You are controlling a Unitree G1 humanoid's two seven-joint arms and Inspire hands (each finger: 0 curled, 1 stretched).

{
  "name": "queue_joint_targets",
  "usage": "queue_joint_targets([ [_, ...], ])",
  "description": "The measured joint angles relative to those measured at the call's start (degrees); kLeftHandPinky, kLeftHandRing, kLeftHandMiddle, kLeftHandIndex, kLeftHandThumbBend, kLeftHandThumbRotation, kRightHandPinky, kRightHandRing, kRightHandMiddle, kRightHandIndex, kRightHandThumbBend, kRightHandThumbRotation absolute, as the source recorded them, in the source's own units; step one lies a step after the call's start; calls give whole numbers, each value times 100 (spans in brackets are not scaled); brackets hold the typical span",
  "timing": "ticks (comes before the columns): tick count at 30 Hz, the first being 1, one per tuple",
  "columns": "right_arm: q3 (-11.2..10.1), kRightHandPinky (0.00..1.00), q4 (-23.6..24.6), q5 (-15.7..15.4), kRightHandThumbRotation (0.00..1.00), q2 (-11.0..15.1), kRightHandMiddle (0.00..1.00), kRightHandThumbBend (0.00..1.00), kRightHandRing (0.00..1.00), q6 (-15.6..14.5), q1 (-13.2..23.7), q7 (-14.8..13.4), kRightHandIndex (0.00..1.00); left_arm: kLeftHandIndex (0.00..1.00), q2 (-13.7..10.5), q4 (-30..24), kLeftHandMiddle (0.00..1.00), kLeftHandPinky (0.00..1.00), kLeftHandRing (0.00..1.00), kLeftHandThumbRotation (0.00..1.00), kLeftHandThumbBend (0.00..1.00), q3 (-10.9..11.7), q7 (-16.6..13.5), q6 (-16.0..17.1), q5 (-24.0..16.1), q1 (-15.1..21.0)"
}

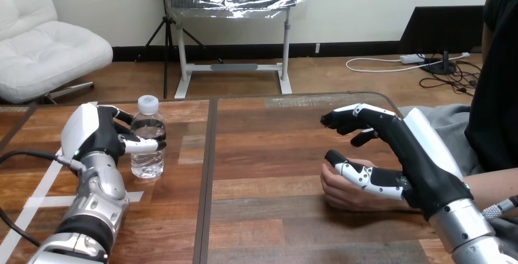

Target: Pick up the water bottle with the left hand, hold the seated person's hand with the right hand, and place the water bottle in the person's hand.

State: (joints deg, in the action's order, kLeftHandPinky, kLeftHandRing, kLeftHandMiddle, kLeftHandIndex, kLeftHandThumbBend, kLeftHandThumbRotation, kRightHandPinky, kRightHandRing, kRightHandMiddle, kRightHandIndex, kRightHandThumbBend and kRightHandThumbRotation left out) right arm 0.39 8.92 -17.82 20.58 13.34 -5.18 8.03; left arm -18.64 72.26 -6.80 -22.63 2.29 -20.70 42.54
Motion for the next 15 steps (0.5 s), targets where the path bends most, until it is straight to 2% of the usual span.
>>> queue_joint_targets([
  [15, -35, 62, 0, -10, 0, -5, 72, 45, 72, -1, -8, -2, 69, 53, 96, 8, 44, 36, 40, 0, 61, 45, -269, 429, 61, -144],
])
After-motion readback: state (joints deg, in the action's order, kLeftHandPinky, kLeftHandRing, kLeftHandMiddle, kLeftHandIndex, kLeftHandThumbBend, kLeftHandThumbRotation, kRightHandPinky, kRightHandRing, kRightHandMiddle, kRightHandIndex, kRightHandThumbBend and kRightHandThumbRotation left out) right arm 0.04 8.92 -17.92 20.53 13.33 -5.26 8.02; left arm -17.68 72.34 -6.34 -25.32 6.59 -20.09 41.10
